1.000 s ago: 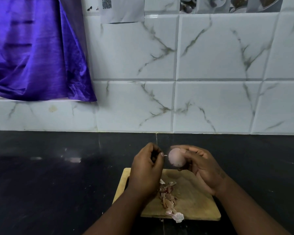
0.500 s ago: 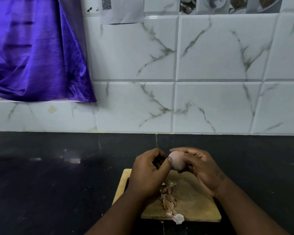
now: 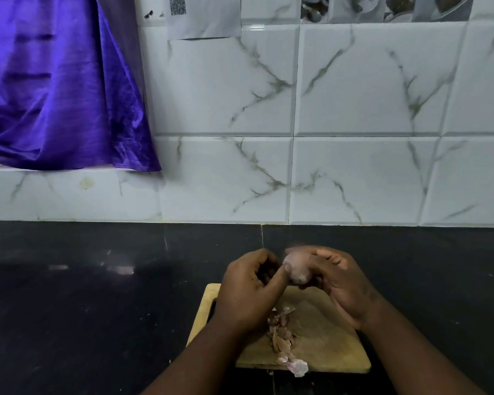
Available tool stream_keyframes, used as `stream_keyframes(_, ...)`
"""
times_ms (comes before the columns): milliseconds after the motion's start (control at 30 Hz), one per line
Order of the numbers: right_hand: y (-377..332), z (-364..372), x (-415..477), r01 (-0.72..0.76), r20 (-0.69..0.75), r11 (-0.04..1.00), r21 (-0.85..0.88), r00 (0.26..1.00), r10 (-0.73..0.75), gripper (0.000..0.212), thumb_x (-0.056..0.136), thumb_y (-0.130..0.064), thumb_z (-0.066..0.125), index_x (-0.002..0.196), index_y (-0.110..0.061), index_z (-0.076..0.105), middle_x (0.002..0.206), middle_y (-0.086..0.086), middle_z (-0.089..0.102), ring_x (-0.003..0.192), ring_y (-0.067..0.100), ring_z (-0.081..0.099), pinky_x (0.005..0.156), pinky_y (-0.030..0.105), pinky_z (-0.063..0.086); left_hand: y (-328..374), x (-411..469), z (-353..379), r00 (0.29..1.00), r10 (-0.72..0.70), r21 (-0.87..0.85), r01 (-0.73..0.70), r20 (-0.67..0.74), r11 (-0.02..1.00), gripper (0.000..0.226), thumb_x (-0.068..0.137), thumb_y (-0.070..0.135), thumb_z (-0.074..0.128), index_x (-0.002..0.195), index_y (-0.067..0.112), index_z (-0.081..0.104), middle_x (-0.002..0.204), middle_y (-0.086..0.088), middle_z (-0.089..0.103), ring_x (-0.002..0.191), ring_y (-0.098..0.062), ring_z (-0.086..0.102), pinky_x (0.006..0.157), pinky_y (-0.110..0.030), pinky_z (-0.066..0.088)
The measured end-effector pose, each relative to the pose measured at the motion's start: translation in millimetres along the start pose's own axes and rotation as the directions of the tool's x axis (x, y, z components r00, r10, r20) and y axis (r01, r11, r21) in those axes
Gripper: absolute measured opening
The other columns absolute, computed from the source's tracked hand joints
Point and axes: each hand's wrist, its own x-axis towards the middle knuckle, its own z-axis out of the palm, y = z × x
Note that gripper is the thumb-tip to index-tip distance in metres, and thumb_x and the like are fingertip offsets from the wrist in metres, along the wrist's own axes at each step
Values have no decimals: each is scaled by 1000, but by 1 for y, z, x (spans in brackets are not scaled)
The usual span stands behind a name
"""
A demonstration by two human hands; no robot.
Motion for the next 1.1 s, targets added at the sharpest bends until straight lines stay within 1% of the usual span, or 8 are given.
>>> stream_keyframes(200,2,2,0,5,-9,1000,-5,1000,-5,23,93,-10,62,108,-7,80,111,21,76,107,37,70,95,53,54,-5,3,1,1000,-6,37,6,-16,999,15,96,19,66,86,28,73,79,6,70,75,-13,67,65,-41,57)
stream_keyframes(367,3,-1,2,32,-21,997,-66,999,-34,22,95,-10,63,111,-9,79,113,16,76,111,37,70,95,51,57,-2,2,1,997,37,-10,-38,-71,999,15,98,23,67,84,29,68,79,6,67,75,-13,64,64,-31,52)
stream_keyframes(467,3,-1,2,44,-15,996,-74,999,-45,23,91,-14,66,110,-10,79,114,16,76,111,36,70,96,52,57,-2,1,2,998,49,-18,-50,-49,999,14,99,27,66,85,28,65,81,5,66,75,-14,62,64,-37,53)
stream_keyframes(567,2,1,1,50,-20,996,-78,998,-52,26,89,-17,67,110,-9,79,114,14,77,111,33,71,91,45,59,-4,0,3,999,38,-7,-38,-38,999,16,102,25,62,85,26,61,80,3,62,73,-16,58,64,-44,50)
stream_keyframes(633,0,2,1,44,-17,998,-43,999,-45,31,85,-21,68,111,-7,78,113,16,77,107,32,72,85,38,59,-3,0,3,999,4,12,-4,-38,1000,18,104,24,57,86,27,57,80,3,60,72,-13,54,64,-45,48)
stream_keyframes(733,-3,1,0,19,20,998,62,1000,-20,30,87,-19,69,111,-4,77,111,23,75,96,29,71,78,38,59,-4,0,3,998,-47,71,49,-32,996,18,103,24,54,86,26,53,81,2,57,71,-10,49,63,-45,45)
stream_keyframes(900,-5,3,-3,-5,36,981,192,999,-2,31,86,-13,65,110,4,75,97,26,73,77,24,71,62,32,60,-6,1,1,991,-109,167,96,72,981,25,102,24,53,77,27,49,76,5,55,68,-10,47,61,-33,38)
stream_keyframes(1100,-4,3,-1,-47,29,971,236,999,42,35,84,-14,62,111,6,74,97,25,74,79,24,72,64,32,61,-5,1,-2,990,-80,203,54,120,978,40,97,31,52,58,27,45,58,6,49,57,-8,46,56,-33,35)
